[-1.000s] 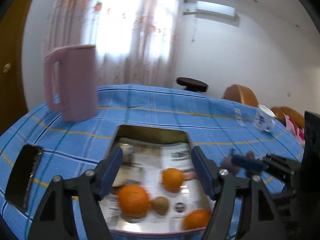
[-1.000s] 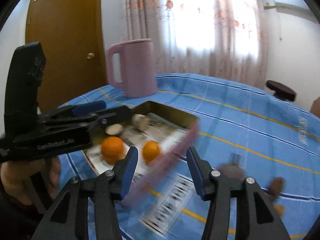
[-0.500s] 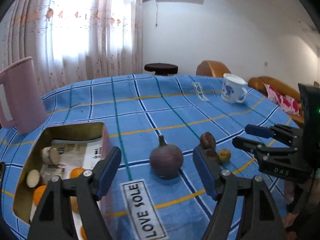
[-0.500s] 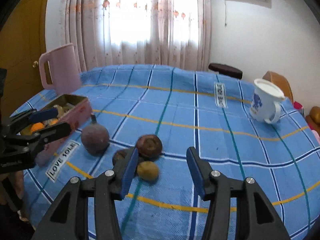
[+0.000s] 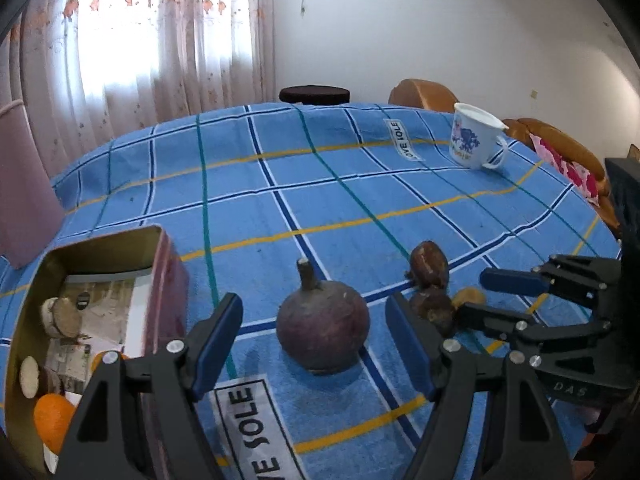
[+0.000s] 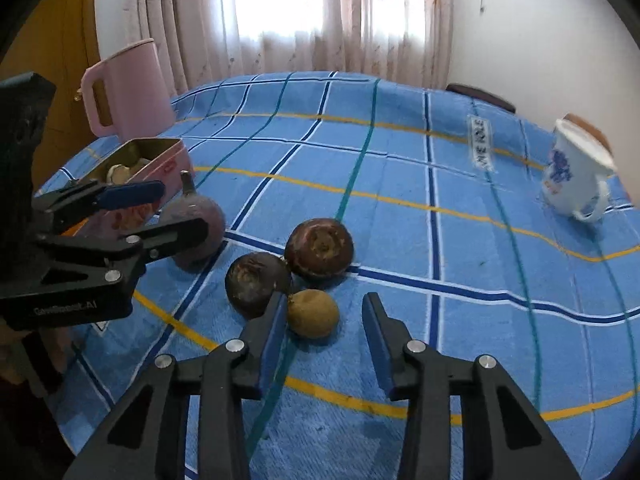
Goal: Organize fruits
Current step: 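Grasp a purple stemmed fruit with the left tool while the right grasps a small yellow fruit, then carry both fruits over the tin and open both tools to drop them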
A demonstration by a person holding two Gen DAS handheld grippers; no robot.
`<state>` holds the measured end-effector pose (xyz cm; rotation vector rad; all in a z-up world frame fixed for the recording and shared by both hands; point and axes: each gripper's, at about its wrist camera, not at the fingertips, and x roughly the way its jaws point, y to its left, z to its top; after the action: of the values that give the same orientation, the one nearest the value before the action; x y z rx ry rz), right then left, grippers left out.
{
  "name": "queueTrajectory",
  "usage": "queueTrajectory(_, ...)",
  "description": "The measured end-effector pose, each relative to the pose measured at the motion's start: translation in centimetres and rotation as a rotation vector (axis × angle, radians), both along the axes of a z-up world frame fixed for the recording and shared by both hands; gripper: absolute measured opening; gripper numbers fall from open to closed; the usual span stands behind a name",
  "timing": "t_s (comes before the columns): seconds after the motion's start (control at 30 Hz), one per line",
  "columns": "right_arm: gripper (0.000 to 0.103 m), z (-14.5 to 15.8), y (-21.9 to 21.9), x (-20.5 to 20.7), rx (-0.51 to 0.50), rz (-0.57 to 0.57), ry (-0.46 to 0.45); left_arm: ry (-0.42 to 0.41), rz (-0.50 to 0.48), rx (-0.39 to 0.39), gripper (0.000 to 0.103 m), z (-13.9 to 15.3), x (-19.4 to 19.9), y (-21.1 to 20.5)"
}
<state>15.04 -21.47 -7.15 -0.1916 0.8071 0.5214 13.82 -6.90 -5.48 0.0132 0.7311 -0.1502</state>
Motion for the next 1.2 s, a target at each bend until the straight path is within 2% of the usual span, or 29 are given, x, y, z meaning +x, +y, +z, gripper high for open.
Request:
queueTrajectory(0.03,0.041,-0.1,-0.1,0.1,0.006,0.0,0.008,0.014,-0.006,0.0,0.076,-0.2,0.3,-0.1)
queueTrajectory(0.13,0.031,-0.3,0.1,0.4,0.01,0.016,0.03,0.043,-0.02,0.0,0.073,-0.5,0.8,-0.4)
queueTrajectory(0.17,0.028,-0.5,0.4,0.5,-0.001,0.024,0.042,0.053,-0.022,-0.001,0.07,-0.7,1.0,-0.5)
queueTrajectory(0.2,0.028,-0.5,0.5,0.4,-0.009,0.028,0.042,0.065,-0.023,-0.004,0.055,-0.8,1.1,-0.5)
queueTrajectory(0.23,0.028,-0.5,0.6,0.4,-0.011,0.031,0.036,0.077,-0.024,-0.008,0.054,-0.9,1.3,-0.4)
queueTrajectory(0.43,0.027,0.4,0.7,-0.7,-0.015,0.032,-0.039,0.063,-0.019,-0.046,0.054,-0.7,0.9,0.2)
queueTrajectory(0.73,0.027,1.6,-0.7,-1.3,0.055,0.005,-0.105,-0.057,-0.009,-0.075,0.054,0.7,-0.9,1.0)
queueTrajectory(1.2,0.027,2.7,-1.6,-2.9,0.121,0.004,-0.201,-0.203,0.046,-0.042,0.054,2.3,-3.0,1.2)
